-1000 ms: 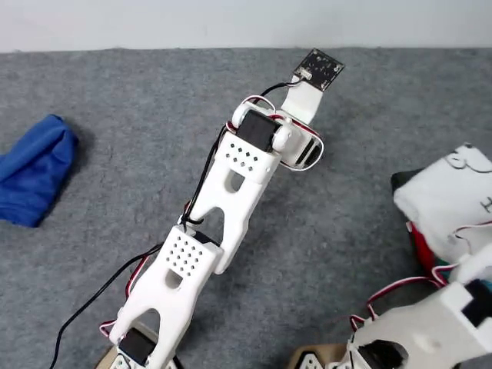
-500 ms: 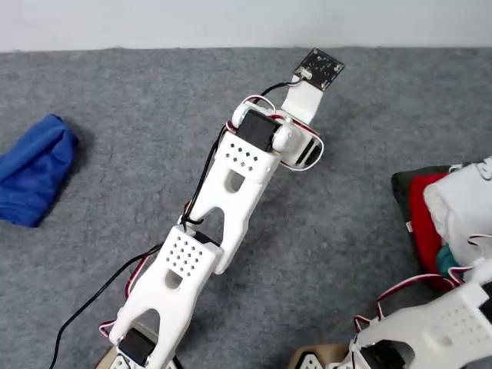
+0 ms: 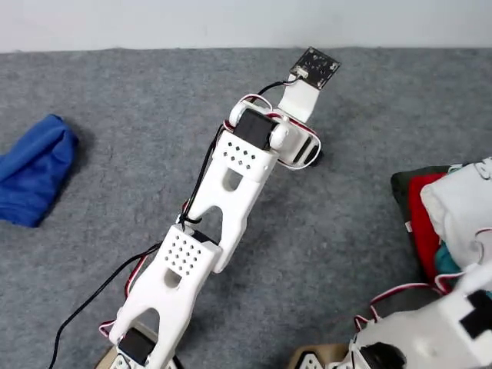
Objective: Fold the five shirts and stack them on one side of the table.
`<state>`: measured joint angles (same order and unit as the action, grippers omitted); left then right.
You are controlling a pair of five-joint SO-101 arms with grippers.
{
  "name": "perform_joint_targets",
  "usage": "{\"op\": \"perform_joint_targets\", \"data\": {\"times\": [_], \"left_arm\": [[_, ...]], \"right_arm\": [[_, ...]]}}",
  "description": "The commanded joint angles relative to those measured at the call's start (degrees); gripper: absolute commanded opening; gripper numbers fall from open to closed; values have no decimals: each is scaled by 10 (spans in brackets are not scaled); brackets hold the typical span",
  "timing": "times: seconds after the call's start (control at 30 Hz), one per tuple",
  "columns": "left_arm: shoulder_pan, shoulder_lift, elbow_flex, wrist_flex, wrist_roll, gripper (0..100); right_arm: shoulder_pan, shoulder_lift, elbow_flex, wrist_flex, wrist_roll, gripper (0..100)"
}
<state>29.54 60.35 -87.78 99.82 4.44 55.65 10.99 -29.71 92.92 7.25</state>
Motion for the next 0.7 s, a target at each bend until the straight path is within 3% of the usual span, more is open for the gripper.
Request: {"op": "perform_joint_targets", "data": {"times": [0.0,0.17,0.3,0.67], "left_arm": [[-5,-45,-4,9,-5,258],[-18,-63,-2,9,-4,258],[-84,-94,-2,9,-2,258],[-466,-173,0,9,-1,257]], "right_arm": [[-14,-68,-25,33,-3,249],[-33,-102,-24,93,23,249],[-61,-119,-2,99,34,249],[-184,-179,25,99,30,248]]}}
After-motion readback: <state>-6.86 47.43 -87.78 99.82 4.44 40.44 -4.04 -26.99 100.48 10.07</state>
